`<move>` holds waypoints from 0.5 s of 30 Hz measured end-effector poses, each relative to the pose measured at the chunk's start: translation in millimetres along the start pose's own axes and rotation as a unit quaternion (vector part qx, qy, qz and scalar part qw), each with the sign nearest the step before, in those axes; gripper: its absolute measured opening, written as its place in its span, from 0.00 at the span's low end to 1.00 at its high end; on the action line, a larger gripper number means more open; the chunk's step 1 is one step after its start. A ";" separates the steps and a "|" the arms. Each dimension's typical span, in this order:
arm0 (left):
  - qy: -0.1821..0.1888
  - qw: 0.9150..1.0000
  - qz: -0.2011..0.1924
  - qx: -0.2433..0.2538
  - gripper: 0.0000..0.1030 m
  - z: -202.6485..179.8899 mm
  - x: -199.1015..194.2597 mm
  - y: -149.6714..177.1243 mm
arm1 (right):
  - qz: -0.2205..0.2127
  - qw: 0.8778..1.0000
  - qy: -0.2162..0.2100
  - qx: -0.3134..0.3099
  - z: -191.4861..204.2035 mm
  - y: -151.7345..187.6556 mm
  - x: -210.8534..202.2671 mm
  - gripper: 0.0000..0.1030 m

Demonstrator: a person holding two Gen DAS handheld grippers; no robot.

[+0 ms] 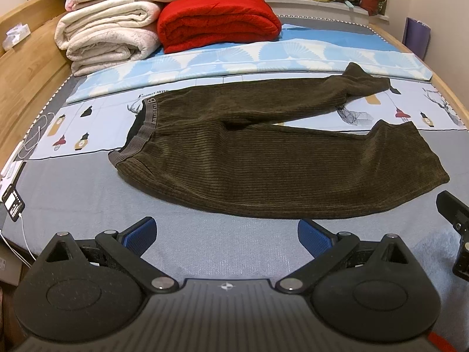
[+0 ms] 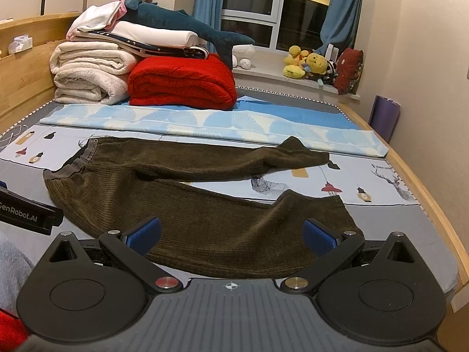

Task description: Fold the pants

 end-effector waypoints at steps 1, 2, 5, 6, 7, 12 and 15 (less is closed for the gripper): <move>0.000 1.000 0.000 0.000 1.00 0.1 -0.1 -0.1 | 0.001 1.000 0.000 0.001 0.1 0.1 -0.2 0.99; 0.000 1.000 0.000 0.000 1.00 0.0 -0.1 -0.1 | 0.001 1.000 0.000 0.001 -0.1 0.0 -0.1 0.99; 0.000 1.000 0.000 0.000 1.00 0.0 -0.1 -0.3 | 0.001 1.000 0.000 0.001 0.3 -0.2 0.0 0.99; 0.000 1.000 0.000 0.000 1.00 -0.1 -0.1 -0.3 | 0.000 1.000 0.000 0.001 0.0 -0.8 -0.1 0.99; 0.000 1.000 0.000 0.000 1.00 0.2 -0.1 -0.5 | 0.000 1.000 0.000 0.001 0.1 -1.0 0.2 0.99; 0.000 1.000 0.000 0.001 1.00 -0.2 -0.5 -0.4 | 0.000 1.000 0.000 0.001 0.5 -1.1 0.4 0.99; 0.001 1.000 0.002 0.000 1.00 -0.6 -1.2 -1.8 | 0.001 1.000 -0.001 0.000 0.2 -1.8 1.1 0.99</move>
Point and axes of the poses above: each gripper's, at about its wrist camera, not at the fingertips, and x roughly the way its jaws point, z to its left, y to its underside, the point moved 10 cm from there along x, roughly the way its jaws point, and after that the axes turned 12 degrees about z, right-handed, at the moved point
